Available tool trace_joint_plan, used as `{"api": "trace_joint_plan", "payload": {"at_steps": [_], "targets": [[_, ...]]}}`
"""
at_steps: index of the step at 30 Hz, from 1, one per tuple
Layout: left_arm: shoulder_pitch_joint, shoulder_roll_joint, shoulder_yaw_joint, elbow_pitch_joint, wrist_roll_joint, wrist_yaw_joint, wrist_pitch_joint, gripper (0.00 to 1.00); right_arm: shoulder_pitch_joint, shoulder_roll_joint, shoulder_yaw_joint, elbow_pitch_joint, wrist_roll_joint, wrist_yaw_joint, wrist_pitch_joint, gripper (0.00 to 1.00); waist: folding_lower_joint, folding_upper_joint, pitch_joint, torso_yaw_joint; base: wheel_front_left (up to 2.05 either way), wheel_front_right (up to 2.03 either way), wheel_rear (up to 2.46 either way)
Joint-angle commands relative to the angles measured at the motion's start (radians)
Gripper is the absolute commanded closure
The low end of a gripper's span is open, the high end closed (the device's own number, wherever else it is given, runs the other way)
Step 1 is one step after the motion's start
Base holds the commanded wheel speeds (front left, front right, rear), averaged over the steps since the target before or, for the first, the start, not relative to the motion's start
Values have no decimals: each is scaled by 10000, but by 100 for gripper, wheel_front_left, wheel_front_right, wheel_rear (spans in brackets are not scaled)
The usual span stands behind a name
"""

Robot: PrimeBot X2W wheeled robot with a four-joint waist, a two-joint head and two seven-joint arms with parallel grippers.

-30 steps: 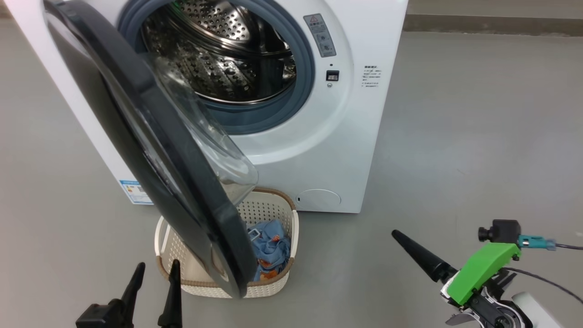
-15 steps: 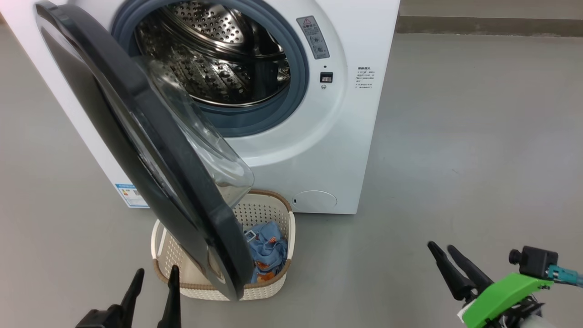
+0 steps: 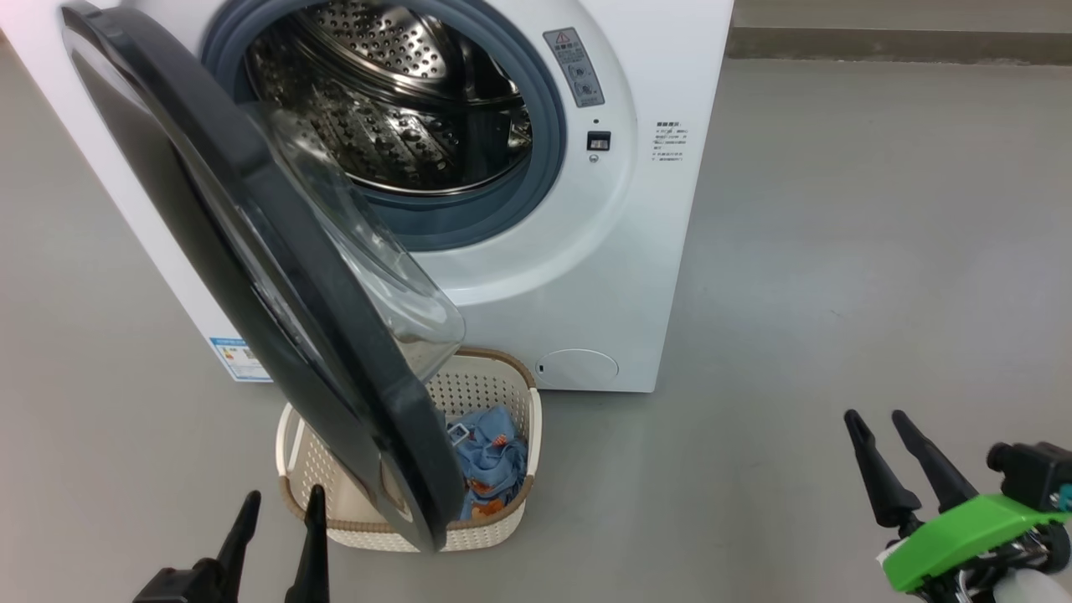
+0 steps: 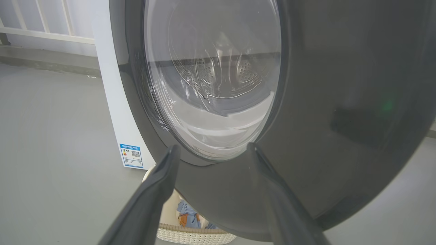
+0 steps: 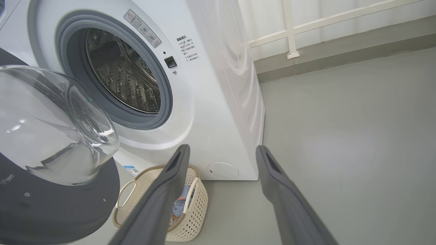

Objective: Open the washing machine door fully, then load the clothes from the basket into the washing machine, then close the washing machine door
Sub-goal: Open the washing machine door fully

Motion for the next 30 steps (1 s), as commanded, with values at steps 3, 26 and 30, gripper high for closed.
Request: {"api": "trace_joint_plan", "payload": {"at_steps": [3, 26, 30], "targets": [[-246, 131, 360, -326, 166, -25, -65, 0, 508, 208, -801, -612, -1240, 16, -122, 0, 0, 0, 14, -4, 0, 0, 0], [-330, 80, 458, -235, 162, -25, -65, 0, 1460, 1219, -2109, -889, -3746, 16, -123, 0, 0, 0, 143, -20, 0, 0, 0], [-373, 69, 560, -238, 191, -25, -65, 96, 1490, 1228, -2164, -890, -3769, 16, -124, 0, 0, 0, 101, -7, 0, 0, 0]]}}
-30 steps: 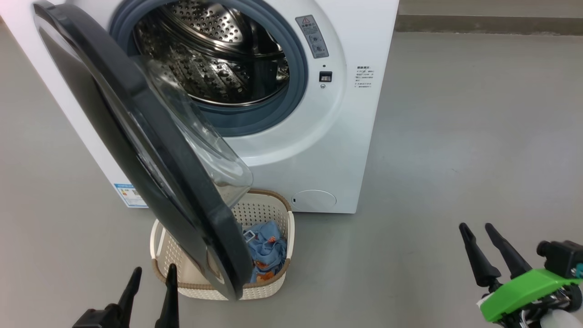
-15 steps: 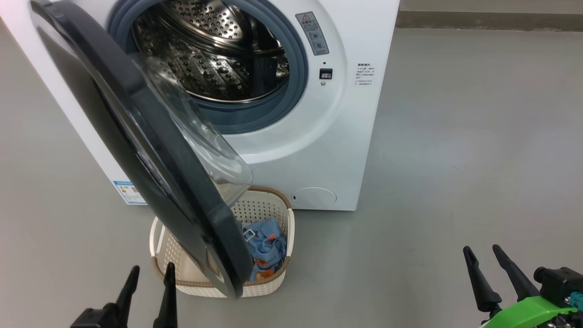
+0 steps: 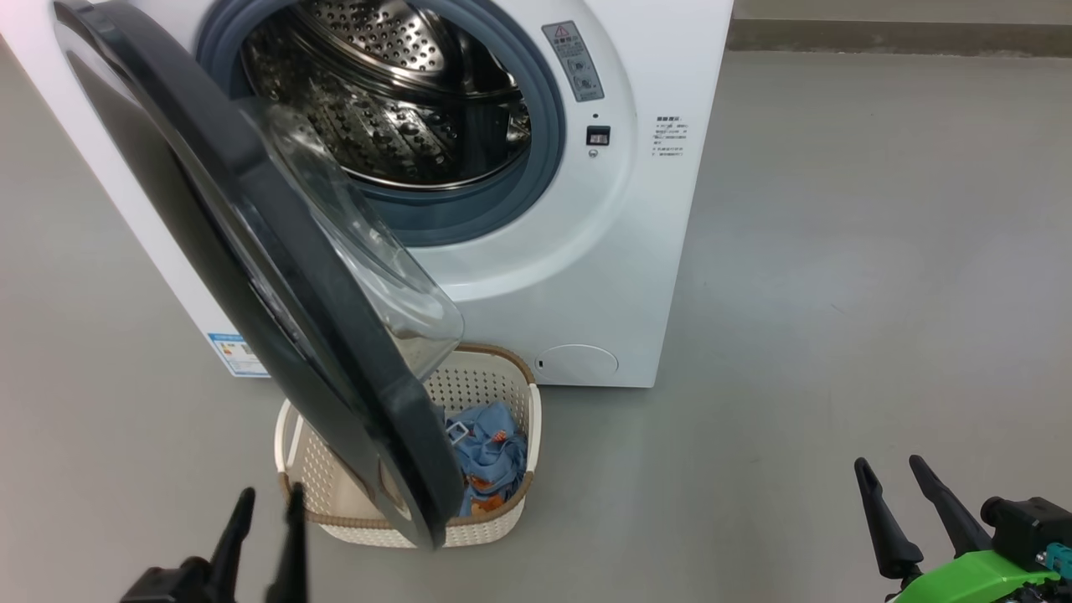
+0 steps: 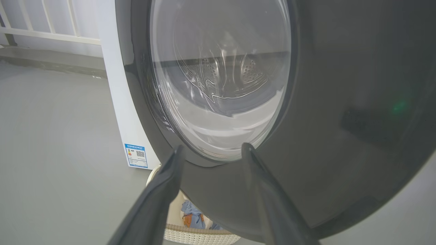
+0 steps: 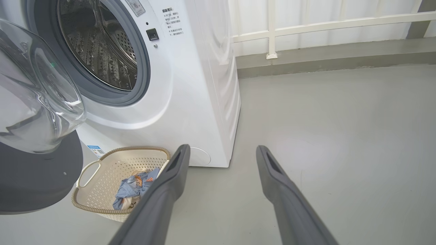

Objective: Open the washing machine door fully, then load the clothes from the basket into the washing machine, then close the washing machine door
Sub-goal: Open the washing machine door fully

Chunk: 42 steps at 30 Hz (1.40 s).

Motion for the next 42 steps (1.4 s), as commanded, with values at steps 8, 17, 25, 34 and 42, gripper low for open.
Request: {"api": "trace_joint_plan", "payload": {"at_steps": [8, 17, 25, 34, 42], "targets": [[-626, 46, 1130, -1894, -53, -25, -65, 100, 92, -80, 61, -263, -117, 16, -122, 0, 0, -1, -53, 33, 0, 0, 0], [-890, 36, 217, -5810, 493, 347, -65, 100, 63, -94, 138, -422, -77, 16, -122, 0, 0, -1, -9, 25, 0, 0, 0], [-1023, 35, -2846, -5628, 287, 472, -65, 100, 47, -80, 186, -460, -204, 16, -122, 0, 0, -1, -30, -59, 0, 0, 0], [-1527, 34, -4079, -2870, -687, 661, -65, 100, -41, -16, 293, -615, -383, 16, -122, 0, 0, -1, -1, -238, 0, 0, 0], [-1906, 34, -3622, -1459, -1500, 771, -65, 100, -35, 6, 209, -843, -459, 16, -122, 0, 0, -1, 13, -274, 0, 0, 0]]}}
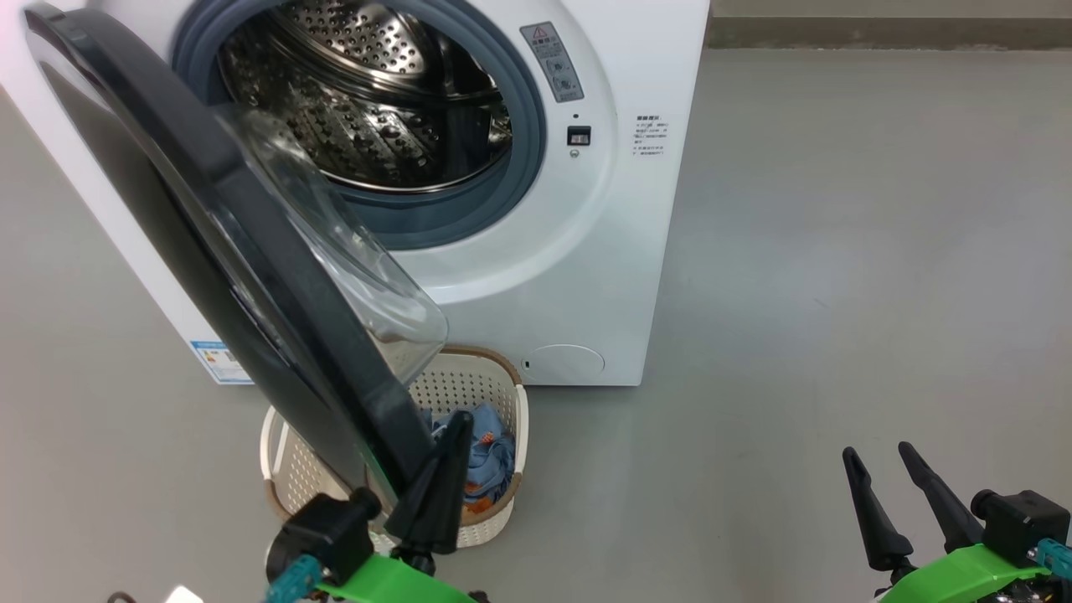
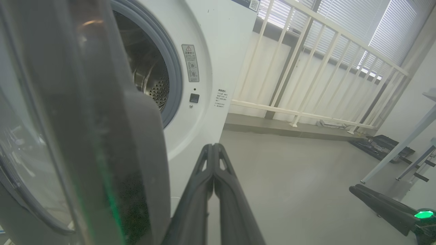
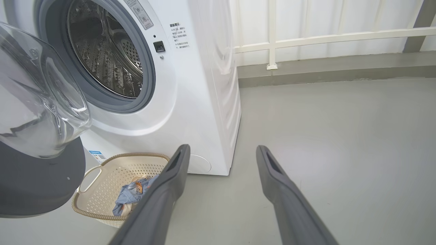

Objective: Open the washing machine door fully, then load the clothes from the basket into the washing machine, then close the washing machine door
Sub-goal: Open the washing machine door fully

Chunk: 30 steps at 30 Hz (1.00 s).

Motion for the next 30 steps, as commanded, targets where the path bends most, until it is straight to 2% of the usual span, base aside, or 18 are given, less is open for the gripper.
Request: {"api": "trace_joint_plan", "payload": {"at_steps": [1, 14, 30], "targets": [[-494, 24, 436, -7, -152, 61, -63, 100, -107, -130, 154, -304, -185, 16, -122, 0, 0, -1, 20, 8, 0, 0, 0], [-725, 24, 993, 816, -419, 41, -63, 100, -88, -113, 66, -504, -217, 16, -122, 0, 0, -1, 80, 134, 0, 0, 0], [-106, 24, 1522, 502, -240, 119, -63, 100, -68, -80, -28, -645, -111, 16, -122, 0, 0, -1, 125, 827, 0, 0, 0]]}}
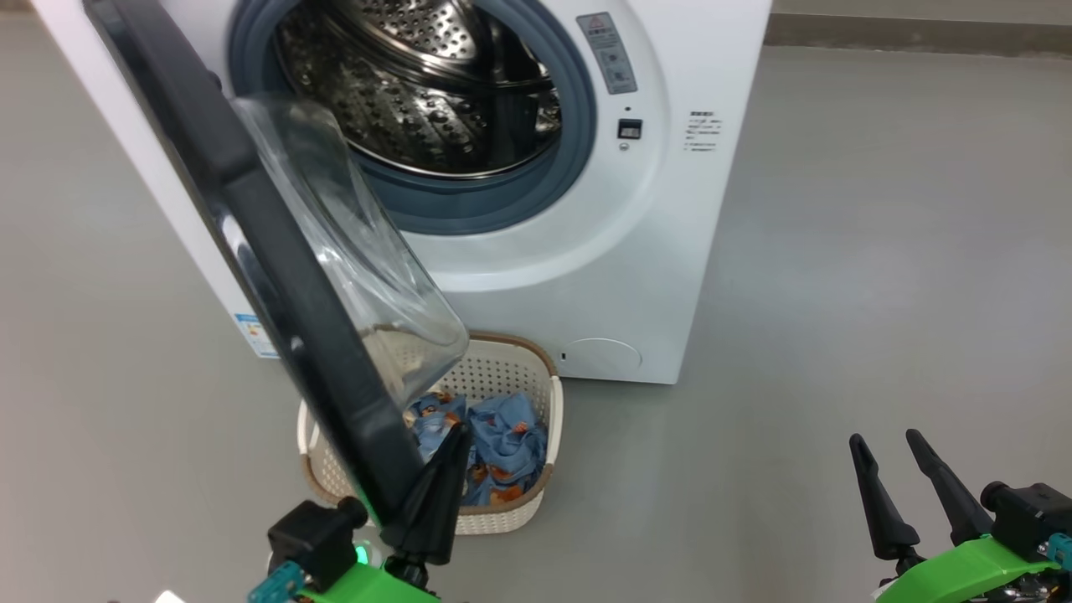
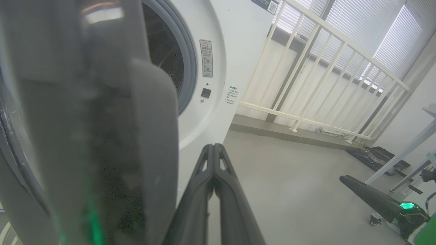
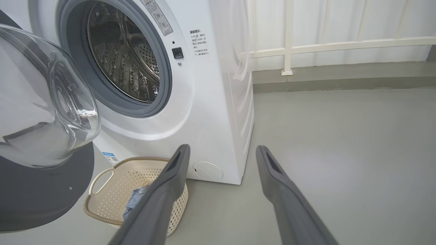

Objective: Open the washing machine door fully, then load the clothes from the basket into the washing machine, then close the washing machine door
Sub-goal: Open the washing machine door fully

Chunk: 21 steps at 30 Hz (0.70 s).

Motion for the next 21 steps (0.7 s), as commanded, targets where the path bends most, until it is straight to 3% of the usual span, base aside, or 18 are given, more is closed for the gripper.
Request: {"api": "trace_joint_plan", "payload": {"at_steps": [1, 21], "targets": [[-188, 337, 785, -141, 62, 217, -65, 100, -65, -127, 165, -270, -48, 16, -122, 0, 0, 0, 19, 146, 0, 0, 0], [960, 336, 1750, -863, 565, 511, -65, 100, -19, -153, 100, -335, 0, 16, -122, 0, 0, 0, 88, 1590, 0, 0, 0]]}}
